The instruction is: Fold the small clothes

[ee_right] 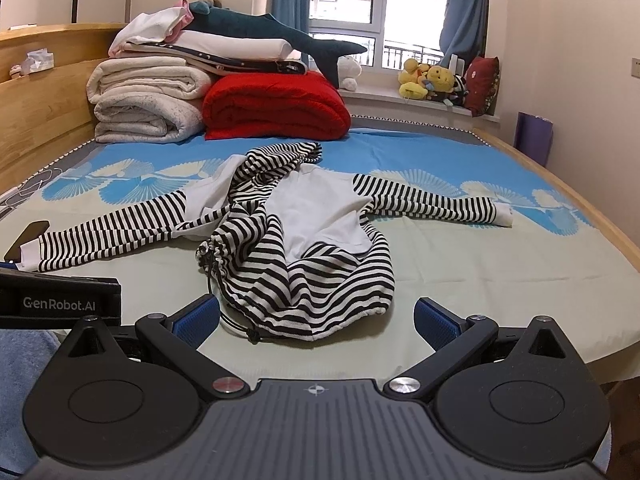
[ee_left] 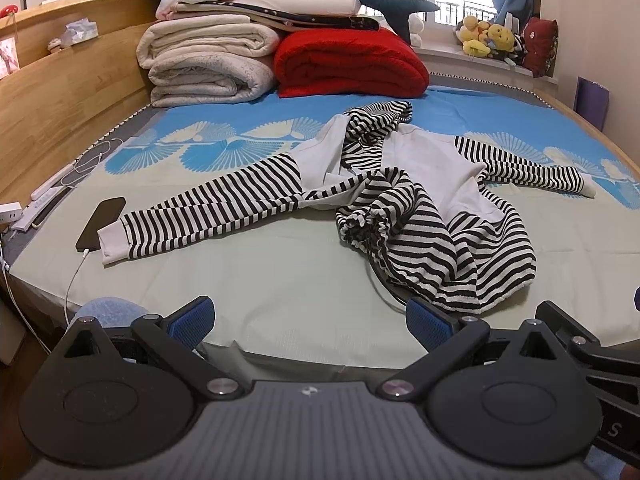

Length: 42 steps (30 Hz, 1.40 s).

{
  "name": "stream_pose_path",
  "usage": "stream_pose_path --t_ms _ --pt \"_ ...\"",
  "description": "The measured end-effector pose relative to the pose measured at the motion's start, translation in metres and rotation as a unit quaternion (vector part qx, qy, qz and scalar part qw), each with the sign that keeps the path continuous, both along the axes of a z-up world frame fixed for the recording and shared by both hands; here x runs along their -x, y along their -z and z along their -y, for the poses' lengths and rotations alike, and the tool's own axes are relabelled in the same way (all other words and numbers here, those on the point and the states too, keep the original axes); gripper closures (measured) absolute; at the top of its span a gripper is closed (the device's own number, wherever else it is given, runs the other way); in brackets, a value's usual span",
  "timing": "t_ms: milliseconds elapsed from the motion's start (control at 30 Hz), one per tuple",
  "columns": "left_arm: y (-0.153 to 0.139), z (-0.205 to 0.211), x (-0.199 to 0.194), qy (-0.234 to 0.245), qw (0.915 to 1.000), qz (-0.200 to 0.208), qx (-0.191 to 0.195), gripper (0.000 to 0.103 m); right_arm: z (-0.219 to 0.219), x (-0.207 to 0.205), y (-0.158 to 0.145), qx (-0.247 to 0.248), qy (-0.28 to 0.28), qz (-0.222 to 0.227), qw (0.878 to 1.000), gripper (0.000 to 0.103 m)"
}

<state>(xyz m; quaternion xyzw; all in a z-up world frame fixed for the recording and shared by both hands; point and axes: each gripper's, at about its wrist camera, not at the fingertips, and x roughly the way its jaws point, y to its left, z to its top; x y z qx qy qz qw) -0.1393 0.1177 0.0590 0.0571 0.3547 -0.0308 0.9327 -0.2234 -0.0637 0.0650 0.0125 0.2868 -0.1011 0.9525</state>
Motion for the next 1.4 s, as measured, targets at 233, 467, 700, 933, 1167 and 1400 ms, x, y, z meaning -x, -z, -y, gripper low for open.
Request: stream_pose_path --t_ms 233,467,700,933,1167,1400 --pt "0.001 0.001 0.0 -0.001 1.0 -0.002 0.0 0.001 0.0 0.0 0.001 0.0 0.001 -0.001 1.0 0.001" --pt "0.003 0.002 -0.001 -0.001 1.0 -0.005 -0.001 0.001 0.001 -0.001 0.004 -0.005 0.003 -0.005 1.0 0.001" --pt "0.004 0.002 -0.002 -0.002 1.0 -0.008 -0.002 0.001 0.001 -0.001 0.004 -0.005 0.002 -0.006 1.0 0.001" --pt "0.01 0.001 -0.01 -0.004 0.9998 -0.018 -0.004 0.001 -0.001 -0.008 0.007 -0.006 0.0 -0.013 1.0 0.001" --pt "0.011 -0.029 -0.054 0.003 0.9975 -0.048 0.051 0.001 0.012 -0.036 0.025 0.01 -0.004 -0.027 1.0 0.001" --pt "0.016 -0.108 -0.17 -0.077 0.9935 -0.008 0.083 0.001 0.085 -0.109 0.045 -0.036 0.093 -0.049 0.994 0.001"
